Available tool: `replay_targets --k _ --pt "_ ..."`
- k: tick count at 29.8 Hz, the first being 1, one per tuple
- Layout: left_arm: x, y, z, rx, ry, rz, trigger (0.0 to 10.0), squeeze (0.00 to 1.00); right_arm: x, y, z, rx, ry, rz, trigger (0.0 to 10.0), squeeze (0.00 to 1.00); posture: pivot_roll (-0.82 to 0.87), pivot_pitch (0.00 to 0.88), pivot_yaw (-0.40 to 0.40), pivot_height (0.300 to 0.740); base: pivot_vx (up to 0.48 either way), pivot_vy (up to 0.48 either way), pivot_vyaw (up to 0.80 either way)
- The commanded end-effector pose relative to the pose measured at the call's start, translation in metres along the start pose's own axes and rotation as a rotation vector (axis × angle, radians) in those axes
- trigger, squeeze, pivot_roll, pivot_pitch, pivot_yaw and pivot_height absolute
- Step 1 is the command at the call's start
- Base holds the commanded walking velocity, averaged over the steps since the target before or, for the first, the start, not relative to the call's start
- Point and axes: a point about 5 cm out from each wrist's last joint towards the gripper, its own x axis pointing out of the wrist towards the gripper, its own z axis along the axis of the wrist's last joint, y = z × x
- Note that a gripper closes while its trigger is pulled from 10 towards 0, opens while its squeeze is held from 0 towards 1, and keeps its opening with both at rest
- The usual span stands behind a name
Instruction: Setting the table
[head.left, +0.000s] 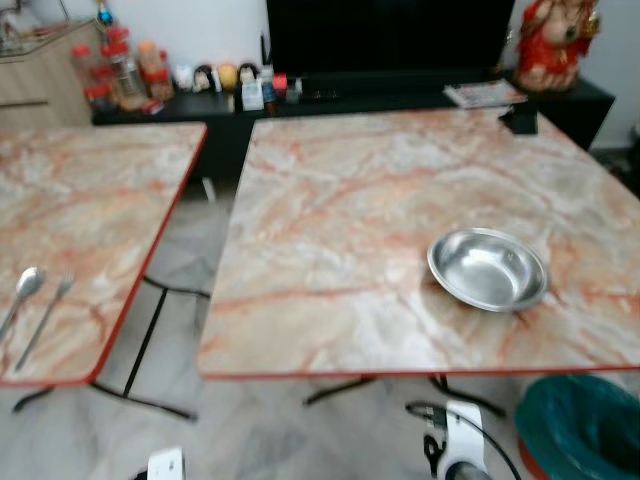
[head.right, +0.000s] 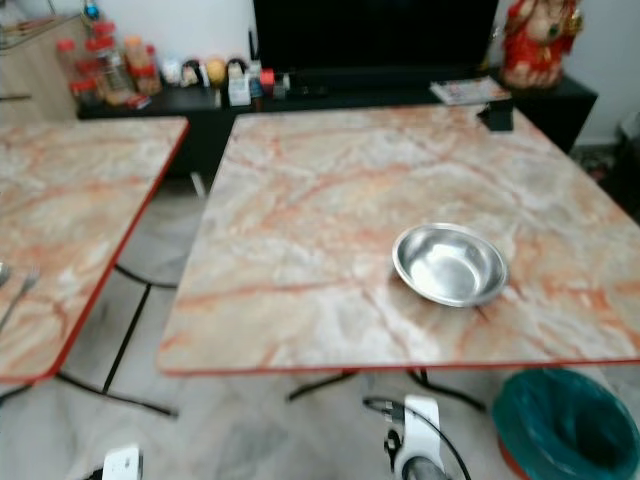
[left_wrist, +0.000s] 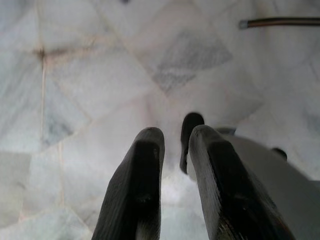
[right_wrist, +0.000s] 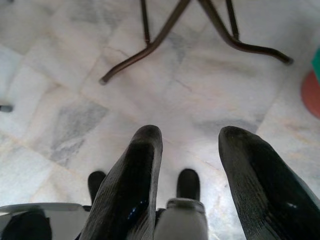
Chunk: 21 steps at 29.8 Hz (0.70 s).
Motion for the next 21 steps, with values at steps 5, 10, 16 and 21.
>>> replay_targets --k 5,10,16,21 --pt "0.0 0.003 -0.001 0.014 0.01 0.004 10.0 0.0 0.0 0.003 0.0 0.004 0.004 0.001 10.0 0.0 0.07 0.0 0.036 0.74 0.0 0.349 0.0" --pt "-0.001 0.009 -0.002 0.051 0.018 0.004 10.0 0.0 -0.001 0.007 -0.004 0.011 0.006 0.006 10.0 0.0 0.06 0.0 0.068 0.74 0.0 0.069 0.0" --pt "-0.001 0.012 0.003 0.069 0.011 0.002 10.0 0.0 -0.002 0.007 -0.009 0.033 0.013 -0.001 10.0 0.0 0.04 0.0 0.089 0.74 0.0 0.056 0.0" --pt "-0.001 0.013 0.006 0.078 0.007 0.0 10.0 0.0 -0.002 0.006 -0.011 0.044 0.017 -0.008 10.0 0.0 0.04 0.0 0.103 0.74 0.0 0.332 0.0"
